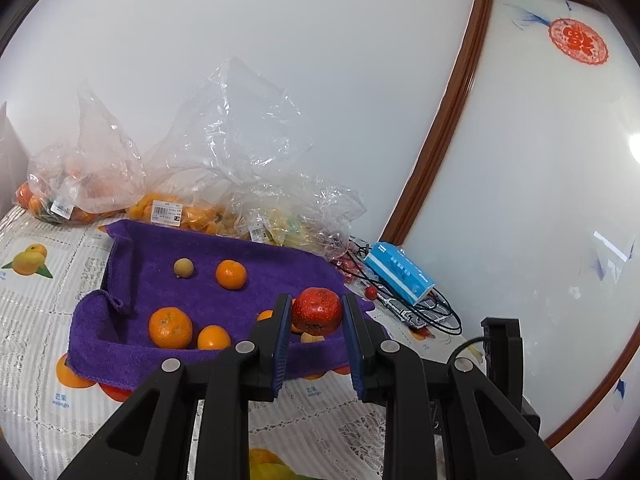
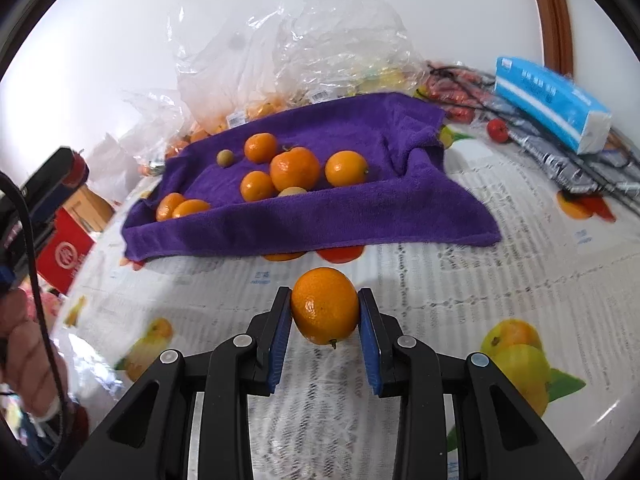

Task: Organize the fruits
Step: 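Carry the orange with the right tool while the left carries the red fruit over the towel, then lower and open the right tool on the towel while the left lowers the red fruit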

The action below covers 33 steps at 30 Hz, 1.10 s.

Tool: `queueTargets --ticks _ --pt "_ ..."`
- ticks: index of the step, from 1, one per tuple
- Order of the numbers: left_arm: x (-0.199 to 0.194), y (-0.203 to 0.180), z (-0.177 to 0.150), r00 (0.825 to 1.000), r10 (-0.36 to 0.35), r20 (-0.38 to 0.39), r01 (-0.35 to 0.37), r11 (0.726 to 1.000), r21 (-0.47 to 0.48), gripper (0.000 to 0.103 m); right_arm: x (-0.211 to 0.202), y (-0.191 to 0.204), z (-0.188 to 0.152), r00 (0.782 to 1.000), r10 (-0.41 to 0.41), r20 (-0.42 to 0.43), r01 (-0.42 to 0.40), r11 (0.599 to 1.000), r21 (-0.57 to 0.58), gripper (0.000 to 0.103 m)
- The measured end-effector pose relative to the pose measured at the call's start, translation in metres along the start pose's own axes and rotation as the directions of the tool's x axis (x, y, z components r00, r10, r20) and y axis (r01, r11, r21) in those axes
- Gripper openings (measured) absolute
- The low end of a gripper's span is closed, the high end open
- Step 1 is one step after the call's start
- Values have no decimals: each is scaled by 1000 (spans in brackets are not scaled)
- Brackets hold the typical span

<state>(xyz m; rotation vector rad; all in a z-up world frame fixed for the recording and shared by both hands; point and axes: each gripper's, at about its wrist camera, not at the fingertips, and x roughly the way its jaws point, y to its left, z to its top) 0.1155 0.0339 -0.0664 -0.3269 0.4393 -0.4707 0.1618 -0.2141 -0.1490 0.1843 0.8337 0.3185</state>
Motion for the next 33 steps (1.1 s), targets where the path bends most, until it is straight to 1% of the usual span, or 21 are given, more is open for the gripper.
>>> queueTargets --ticks 1,4,10,13,26,33 --pt "0 0 1 1000 1 0 -1 1000 -1 24 -1 -1 2 1000 16 -4 -16 1000 17 33" --pt "-2 0 6 1000 7 2 -7 1000 0 24 -10 3 11 999 26 30 -27 999 17 33" --pt "-6 -1 16 999 29 15 -30 999 25 24 -28 18 39 993 23 114 -19 999 -34 33" --pt "-7 -2 21 999 37 23 -38 998 39 24 -33 26 52 990 24 142 -16 998 -58 33" --pt "-1 -1 40 998 36 46 -39 997 66 24 -36 40 83 975 47 215 -25 994 -107 33" --pt "14 5 50 997 62 46 -66 994 91 24 -32 46 104 968 57 244 -24 991 -135 33"
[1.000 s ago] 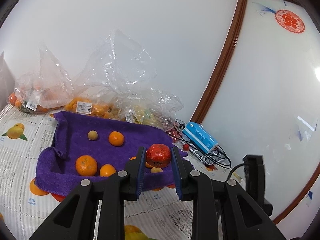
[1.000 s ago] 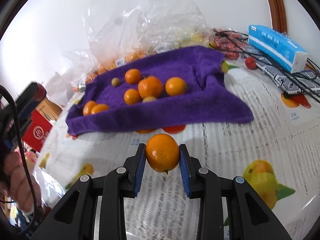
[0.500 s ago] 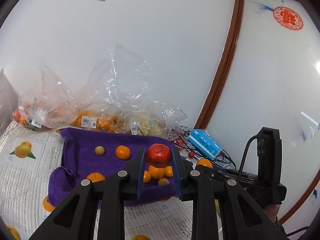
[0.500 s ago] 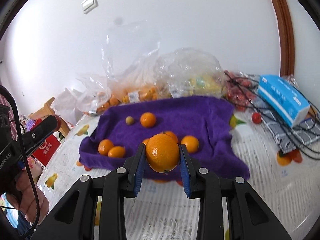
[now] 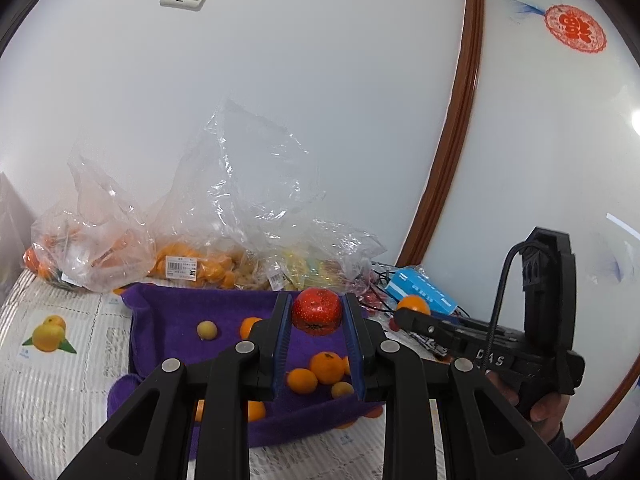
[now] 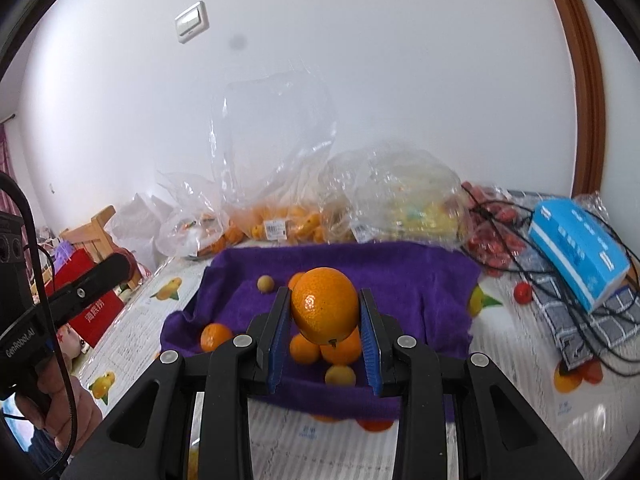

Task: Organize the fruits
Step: 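Lower and open the right tool on the towel while the left lowers the red fruit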

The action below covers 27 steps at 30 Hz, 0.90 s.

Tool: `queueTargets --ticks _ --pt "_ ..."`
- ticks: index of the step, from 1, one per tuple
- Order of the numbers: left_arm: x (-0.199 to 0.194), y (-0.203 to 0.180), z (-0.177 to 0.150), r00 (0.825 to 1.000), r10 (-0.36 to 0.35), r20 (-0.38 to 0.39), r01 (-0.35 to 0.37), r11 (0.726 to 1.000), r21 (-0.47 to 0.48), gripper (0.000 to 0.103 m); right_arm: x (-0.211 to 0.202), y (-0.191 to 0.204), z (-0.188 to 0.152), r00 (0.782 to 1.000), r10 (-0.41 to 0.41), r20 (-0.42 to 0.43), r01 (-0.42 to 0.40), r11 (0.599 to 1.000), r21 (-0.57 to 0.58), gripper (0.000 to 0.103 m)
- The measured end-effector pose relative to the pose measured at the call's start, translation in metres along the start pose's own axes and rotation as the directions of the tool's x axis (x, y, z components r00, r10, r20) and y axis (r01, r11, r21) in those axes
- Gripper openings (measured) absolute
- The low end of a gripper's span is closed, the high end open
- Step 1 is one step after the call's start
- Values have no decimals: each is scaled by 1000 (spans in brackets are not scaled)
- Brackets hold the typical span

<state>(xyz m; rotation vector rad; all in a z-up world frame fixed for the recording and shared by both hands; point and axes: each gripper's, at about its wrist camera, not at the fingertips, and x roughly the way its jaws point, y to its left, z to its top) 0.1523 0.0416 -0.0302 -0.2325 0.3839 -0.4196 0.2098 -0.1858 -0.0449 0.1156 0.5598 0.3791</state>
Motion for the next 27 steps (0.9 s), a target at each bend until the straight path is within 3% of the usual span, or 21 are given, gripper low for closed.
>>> queueTargets --ticks 5,9,19,27 --pt "13 17 -7 999 39 -19 -39 999 -21 24 14 -2 3 1000 18 13 -18 1000 0 33" --pt "21 38 -15 997 70 -43 -73 995 -67 24 34 -12 -6 999 19 -26 -18 1000 17 33" --pt "33 64 -27 984 145 -101 -158 979 -131 24 50 -42 -21 995 -39 -89 47 996 82 33" --pt "48 63 -33 977 160 -141 -177 978 -114 24 66 -27 -30 988 -71 -139 71 997 -6 33"
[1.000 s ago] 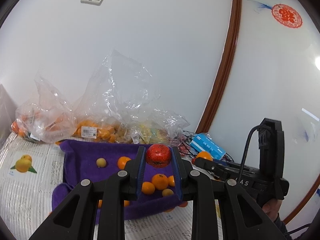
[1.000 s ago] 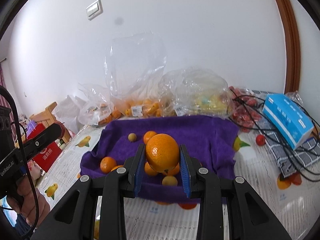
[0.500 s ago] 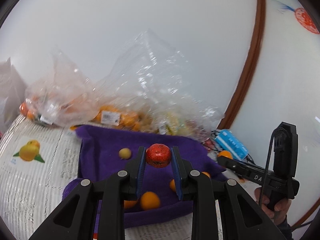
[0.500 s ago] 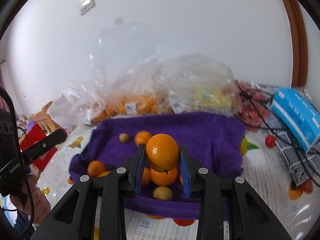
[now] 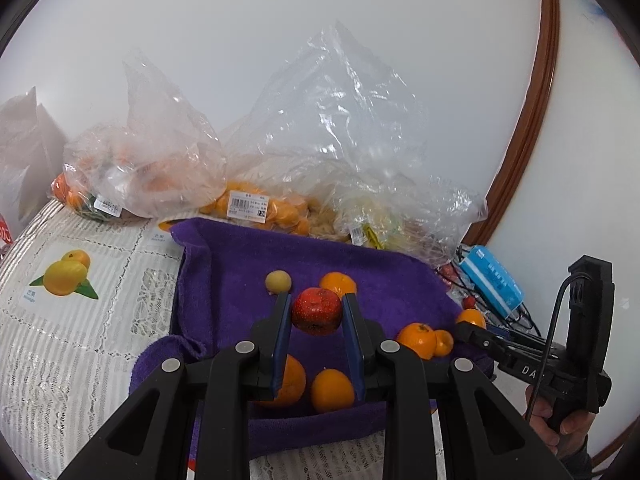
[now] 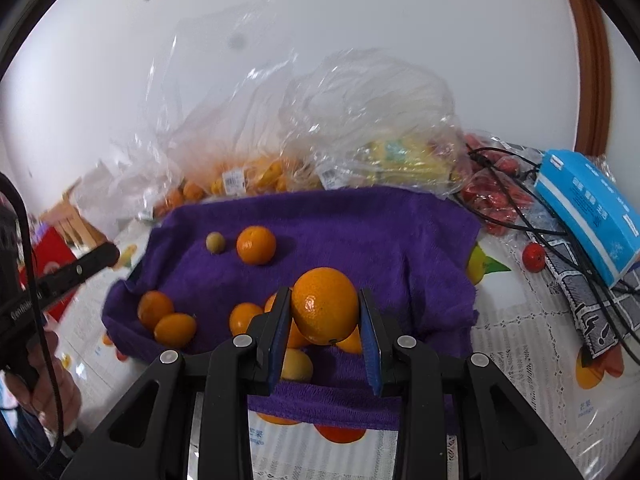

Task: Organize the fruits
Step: 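Lower and open the right tool on the towel while the left lowers the red fruit, then open the left tool to release the red fruit on the towel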

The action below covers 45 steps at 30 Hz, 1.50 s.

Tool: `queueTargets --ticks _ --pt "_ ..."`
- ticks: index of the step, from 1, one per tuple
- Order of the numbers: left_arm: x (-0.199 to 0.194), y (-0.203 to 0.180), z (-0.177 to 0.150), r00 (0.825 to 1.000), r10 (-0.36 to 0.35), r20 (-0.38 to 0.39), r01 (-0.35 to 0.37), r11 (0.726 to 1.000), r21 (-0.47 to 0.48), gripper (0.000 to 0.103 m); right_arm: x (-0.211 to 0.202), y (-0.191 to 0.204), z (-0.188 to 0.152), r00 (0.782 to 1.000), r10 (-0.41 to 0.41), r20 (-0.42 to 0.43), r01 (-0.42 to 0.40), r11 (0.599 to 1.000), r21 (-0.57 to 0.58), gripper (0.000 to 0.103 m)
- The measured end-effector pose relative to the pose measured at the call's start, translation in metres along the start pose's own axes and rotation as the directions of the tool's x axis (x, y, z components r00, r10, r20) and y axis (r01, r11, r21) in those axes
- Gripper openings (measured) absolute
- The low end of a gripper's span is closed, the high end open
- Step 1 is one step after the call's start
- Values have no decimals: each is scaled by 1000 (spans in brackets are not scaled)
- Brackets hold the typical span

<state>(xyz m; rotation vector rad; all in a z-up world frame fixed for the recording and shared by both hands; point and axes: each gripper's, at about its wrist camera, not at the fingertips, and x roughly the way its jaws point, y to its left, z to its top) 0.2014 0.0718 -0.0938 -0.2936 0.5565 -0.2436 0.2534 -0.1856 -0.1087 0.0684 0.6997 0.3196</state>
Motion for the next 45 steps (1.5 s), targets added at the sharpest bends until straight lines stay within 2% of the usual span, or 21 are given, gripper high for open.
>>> queueTargets --ticks 4,14,20,25,29,45 --pt "2 -3 -3 1000 0 -11 0 1000 12 24 5 5 -3 1000 -7 -19 6 999 -33 33" --pt "13 -6 -10 998 4 -56 -3 1000 18 24 13 2 -6 999 -2 -51 1 1000 -20 33" --pt "18 -7 -13 997 15 -78 -13 1000 26 24 14 6 -8 999 -9 -53 7 999 -46 33" --pt "22 -7 -15 996 17 -93 -14 999 29 24 6 0 -5 1000 -11 -17 11 1000 -9 33" --pt "27 -8 -17 993 21 -114 -17 999 38 24 6 -7 -4 1000 -11 -23 12 1000 17 33" --pt "41 -17 -25 982 46 -185 -29 995 93 24 7 -1 -5 999 -24 -27 23 999 -25 33"
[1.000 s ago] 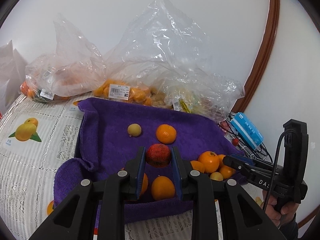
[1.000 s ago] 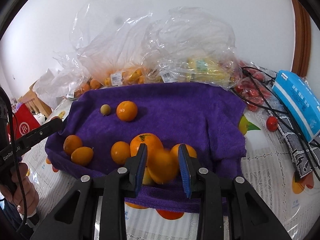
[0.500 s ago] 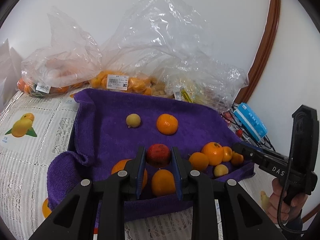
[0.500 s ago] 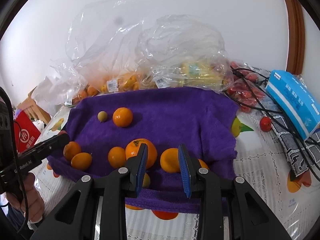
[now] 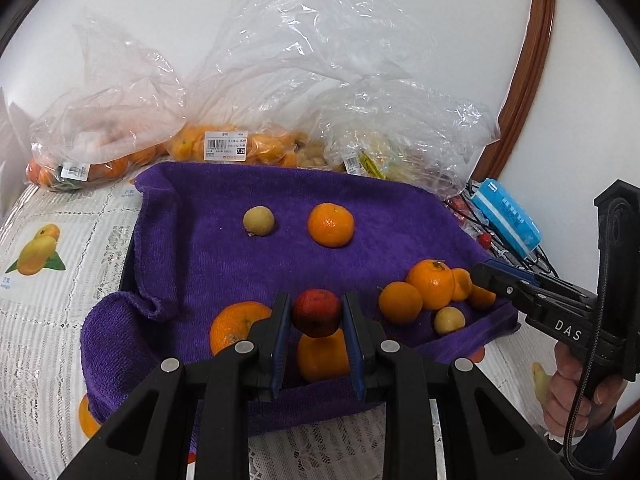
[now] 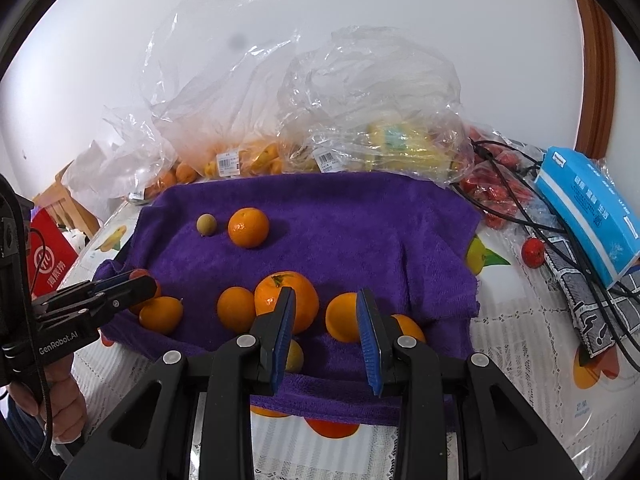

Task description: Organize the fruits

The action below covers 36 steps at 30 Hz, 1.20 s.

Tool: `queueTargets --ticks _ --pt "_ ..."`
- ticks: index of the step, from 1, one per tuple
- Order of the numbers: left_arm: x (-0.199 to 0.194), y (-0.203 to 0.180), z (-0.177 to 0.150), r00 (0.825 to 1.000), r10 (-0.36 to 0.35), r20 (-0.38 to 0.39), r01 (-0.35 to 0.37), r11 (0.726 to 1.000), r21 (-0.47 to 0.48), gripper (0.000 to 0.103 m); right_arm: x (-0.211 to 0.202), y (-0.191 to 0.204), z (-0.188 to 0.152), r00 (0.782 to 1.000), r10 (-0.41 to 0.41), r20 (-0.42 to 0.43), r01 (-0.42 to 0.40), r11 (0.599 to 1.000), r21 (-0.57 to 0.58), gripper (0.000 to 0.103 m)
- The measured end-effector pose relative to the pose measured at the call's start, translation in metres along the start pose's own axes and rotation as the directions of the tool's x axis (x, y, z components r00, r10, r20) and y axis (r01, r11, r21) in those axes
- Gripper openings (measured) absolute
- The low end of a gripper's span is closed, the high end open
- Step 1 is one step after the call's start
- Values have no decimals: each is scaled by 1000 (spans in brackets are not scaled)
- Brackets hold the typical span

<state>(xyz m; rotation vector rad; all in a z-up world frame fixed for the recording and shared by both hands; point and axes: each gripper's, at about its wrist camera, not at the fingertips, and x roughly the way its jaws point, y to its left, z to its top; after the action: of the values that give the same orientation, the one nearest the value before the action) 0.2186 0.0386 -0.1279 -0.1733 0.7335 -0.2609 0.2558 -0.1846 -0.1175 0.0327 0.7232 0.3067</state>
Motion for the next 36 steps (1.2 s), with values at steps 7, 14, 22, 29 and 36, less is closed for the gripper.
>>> queueTargets --ticks 7,14,22,29,36 --pt "2 -3 0 1000 10 -8 -9 1000 18 24 3 1 -1 1000 -2 -9 2 1000 -4 33" --pt "5 -5 -1 1000 15 -14 -15 1000 27 25 6 6 -3 1000 -9 -17 8 1000 -21 33" --pt "0 -9 -1 1000 8 3 -8 999 41 38 9 8 -4 1000 -8 -16 8 1000 -29 33" --pt "-14 -23 -1 999 29 25 -31 996 83 47 -4 10 -1 998 -50 25 51 998 -28 33" --pt "-38 -36 0 987 158 32 -161 981 105 50 -44 18 4 996 -66 52 64 997 37 43"
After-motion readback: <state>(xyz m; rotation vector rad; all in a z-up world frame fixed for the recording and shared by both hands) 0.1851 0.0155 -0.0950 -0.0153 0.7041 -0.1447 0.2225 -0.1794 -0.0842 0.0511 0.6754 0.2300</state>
